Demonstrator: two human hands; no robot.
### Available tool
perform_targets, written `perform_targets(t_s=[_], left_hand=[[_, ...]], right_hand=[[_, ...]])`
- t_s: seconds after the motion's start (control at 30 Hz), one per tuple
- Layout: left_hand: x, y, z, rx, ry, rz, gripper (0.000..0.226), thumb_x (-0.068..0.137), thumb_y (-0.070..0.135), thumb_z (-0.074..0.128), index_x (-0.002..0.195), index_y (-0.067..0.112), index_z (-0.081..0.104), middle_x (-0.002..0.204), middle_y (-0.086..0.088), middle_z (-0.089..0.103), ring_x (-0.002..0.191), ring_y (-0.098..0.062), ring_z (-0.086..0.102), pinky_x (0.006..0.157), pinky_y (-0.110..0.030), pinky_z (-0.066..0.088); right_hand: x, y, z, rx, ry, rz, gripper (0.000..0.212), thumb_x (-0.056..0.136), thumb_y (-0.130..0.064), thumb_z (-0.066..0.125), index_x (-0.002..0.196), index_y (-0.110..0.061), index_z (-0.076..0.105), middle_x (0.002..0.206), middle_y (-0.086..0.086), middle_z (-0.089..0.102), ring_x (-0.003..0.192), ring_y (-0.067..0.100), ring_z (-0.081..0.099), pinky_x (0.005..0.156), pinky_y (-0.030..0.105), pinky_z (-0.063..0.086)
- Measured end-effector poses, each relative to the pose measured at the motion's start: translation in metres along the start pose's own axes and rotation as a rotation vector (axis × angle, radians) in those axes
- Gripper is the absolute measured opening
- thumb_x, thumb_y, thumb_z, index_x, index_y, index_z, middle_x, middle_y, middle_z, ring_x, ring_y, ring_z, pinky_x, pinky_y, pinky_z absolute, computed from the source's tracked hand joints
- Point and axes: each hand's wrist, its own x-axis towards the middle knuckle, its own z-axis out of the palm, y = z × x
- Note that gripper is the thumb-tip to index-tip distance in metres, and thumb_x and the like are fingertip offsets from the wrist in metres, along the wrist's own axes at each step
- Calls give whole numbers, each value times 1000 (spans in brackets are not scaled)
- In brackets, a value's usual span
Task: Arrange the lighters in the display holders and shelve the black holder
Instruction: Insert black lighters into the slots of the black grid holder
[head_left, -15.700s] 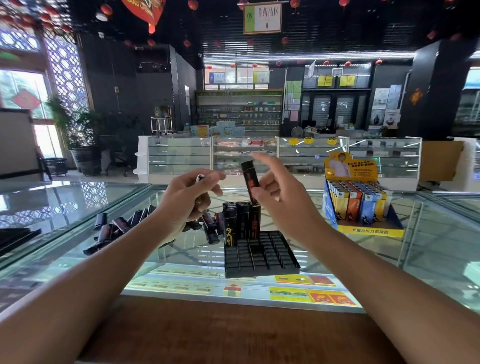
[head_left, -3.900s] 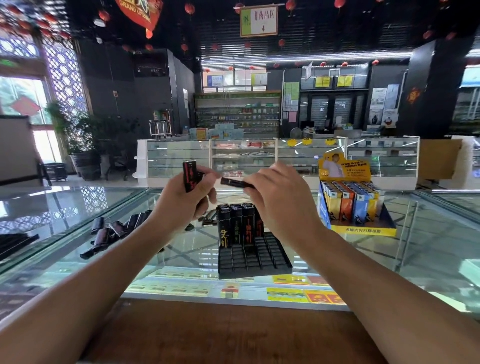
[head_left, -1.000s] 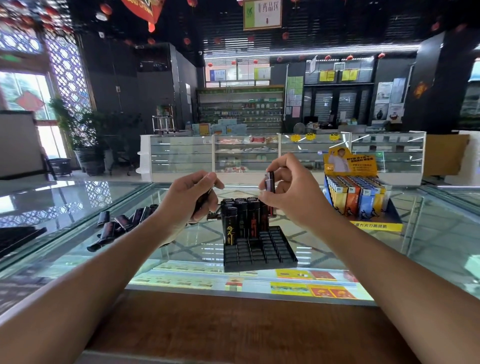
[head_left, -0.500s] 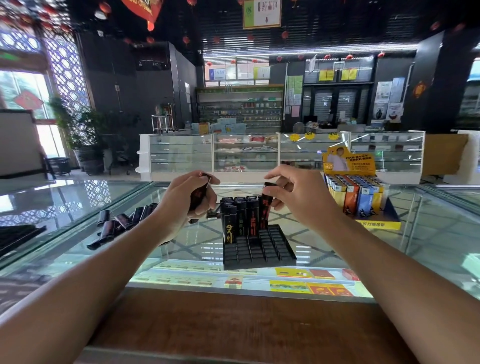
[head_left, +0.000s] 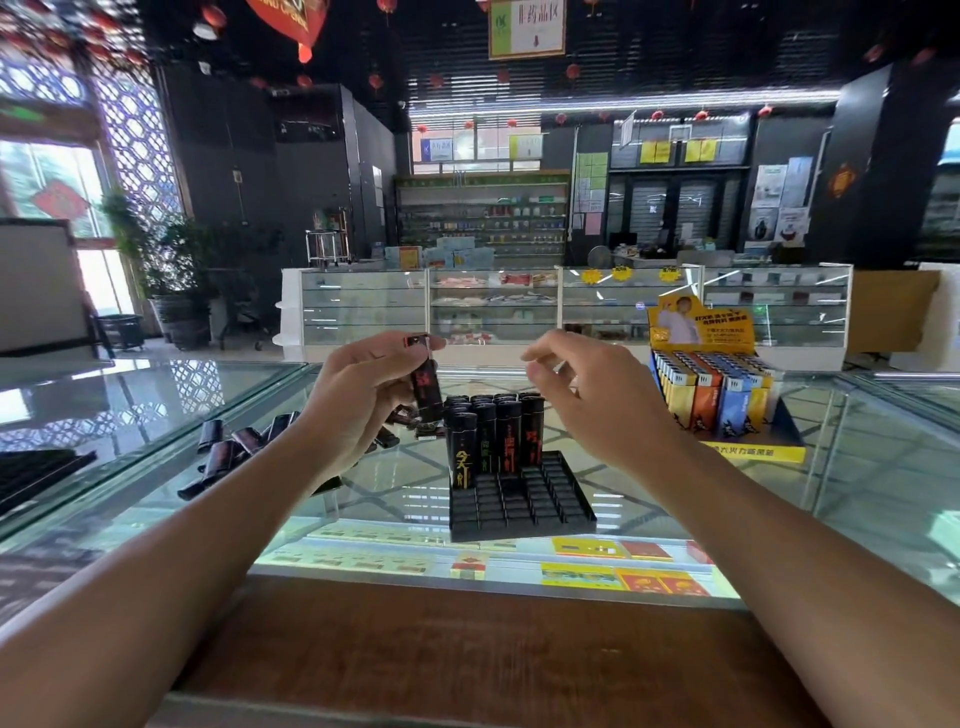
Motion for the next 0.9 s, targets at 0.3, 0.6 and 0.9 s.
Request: perform_targets(t_s=[0.3, 0.6, 0.9], left_hand=[[-3, 4, 6, -135, -66, 0, 26, 85, 7, 71, 108, -5, 66, 94, -19, 73, 72, -18, 71, 70, -21, 62], [-3, 4, 5, 2, -86, -11, 17, 87, 12, 72, 97, 0, 67, 80, -15, 71, 68, -20, 66, 66, -23, 60], [10, -35, -18, 1093, -40, 256, 27, 106, 24, 56, 132, 21, 63, 127, 1, 66, 114, -12, 63, 104, -42, 52]], right_hand=[[-2, -38, 10, 329, 25, -133, 35, 89, -30, 84, 119, -23, 67, 97, -15, 72, 87, 8, 71, 75, 35, 60], [-2, -34, 14, 519, 62, -15, 22, 89, -11, 82, 110, -15, 74, 98, -6, 75, 90, 9, 73, 81, 26, 62], [6, -13, -4, 462, 221, 8, 30, 101, 1, 62, 116, -20, 78, 102, -8, 69, 89, 11, 65, 81, 30, 55]])
